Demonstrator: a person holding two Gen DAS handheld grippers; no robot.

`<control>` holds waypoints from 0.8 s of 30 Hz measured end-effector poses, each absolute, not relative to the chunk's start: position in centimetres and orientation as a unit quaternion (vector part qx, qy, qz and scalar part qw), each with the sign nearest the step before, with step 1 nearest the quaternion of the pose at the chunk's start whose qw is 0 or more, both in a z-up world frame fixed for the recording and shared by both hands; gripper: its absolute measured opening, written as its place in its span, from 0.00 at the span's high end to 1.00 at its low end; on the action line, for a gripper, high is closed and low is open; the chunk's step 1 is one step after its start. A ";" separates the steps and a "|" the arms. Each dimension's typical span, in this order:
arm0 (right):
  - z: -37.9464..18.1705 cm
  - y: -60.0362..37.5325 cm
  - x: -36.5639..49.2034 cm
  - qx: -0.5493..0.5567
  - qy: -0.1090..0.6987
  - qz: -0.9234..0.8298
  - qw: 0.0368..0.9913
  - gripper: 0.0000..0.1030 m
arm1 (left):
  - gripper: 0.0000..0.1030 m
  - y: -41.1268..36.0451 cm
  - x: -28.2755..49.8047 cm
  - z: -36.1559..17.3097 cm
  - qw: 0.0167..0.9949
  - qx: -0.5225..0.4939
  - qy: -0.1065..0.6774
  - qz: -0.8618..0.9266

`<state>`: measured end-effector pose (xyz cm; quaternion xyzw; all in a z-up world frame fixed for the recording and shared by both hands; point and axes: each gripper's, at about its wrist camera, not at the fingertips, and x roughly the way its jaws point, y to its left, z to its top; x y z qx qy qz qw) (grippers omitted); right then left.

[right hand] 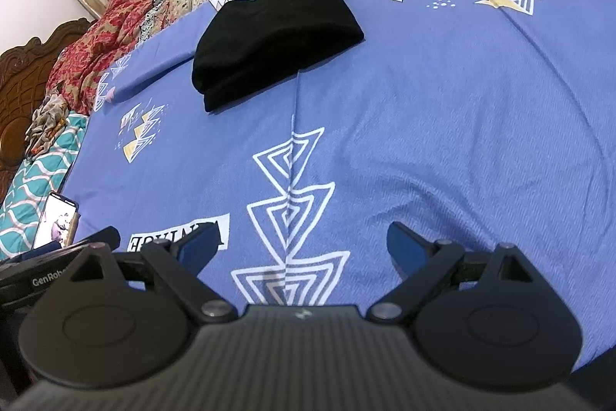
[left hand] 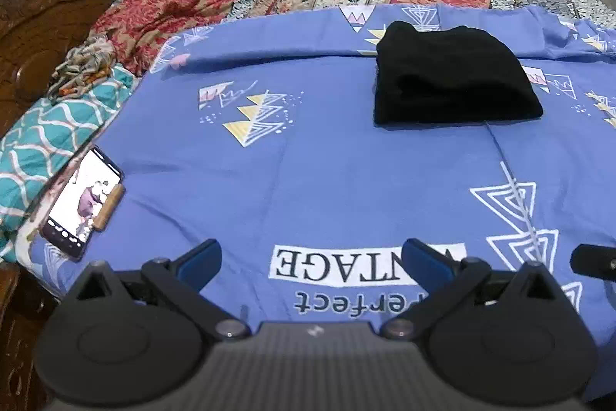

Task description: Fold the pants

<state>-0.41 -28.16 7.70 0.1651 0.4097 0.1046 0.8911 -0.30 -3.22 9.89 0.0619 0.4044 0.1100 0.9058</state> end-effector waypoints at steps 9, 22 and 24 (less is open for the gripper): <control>7.7 -28.2 -0.4 0.165 0.410 0.105 0.891 0.07 | 0.00 -3.7 -0.3 10.3 0.906 0.083 0.397 0.117; 7.7 -28.4 -0.5 0.170 0.413 0.106 0.888 0.07 | 0.00 -3.8 -0.1 9.4 0.887 0.077 0.443 0.109; 7.7 -28.6 -0.4 0.171 0.414 0.106 0.888 0.07 | 0.00 -3.8 -0.1 9.3 0.886 0.077 0.445 0.109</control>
